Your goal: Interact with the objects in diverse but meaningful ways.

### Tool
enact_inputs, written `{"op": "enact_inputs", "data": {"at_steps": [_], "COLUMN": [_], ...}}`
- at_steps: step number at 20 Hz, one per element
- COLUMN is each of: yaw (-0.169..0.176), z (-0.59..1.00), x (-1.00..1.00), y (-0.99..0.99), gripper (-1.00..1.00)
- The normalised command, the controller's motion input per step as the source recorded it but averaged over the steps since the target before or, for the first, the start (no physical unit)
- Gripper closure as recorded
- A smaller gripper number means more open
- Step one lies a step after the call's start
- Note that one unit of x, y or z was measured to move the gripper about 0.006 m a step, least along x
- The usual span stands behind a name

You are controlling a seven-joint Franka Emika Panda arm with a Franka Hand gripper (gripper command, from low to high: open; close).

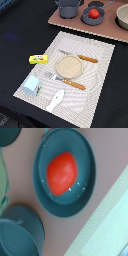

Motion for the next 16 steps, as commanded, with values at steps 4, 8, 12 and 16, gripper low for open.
{"op": "enact_inputs", "data": {"at_steps": [4, 8, 12, 16], "yaw": [0.0, 0.0, 0.0, 0.0], "z": [0.0, -0.02, 0.0, 0.0], "x": [0.52, 0.5, 0.5, 0.49], "y": [-0.86, -0.91, -0.92, -0.93], "gripper": [-1.0, -1.0, -1.0, -1.0]}}
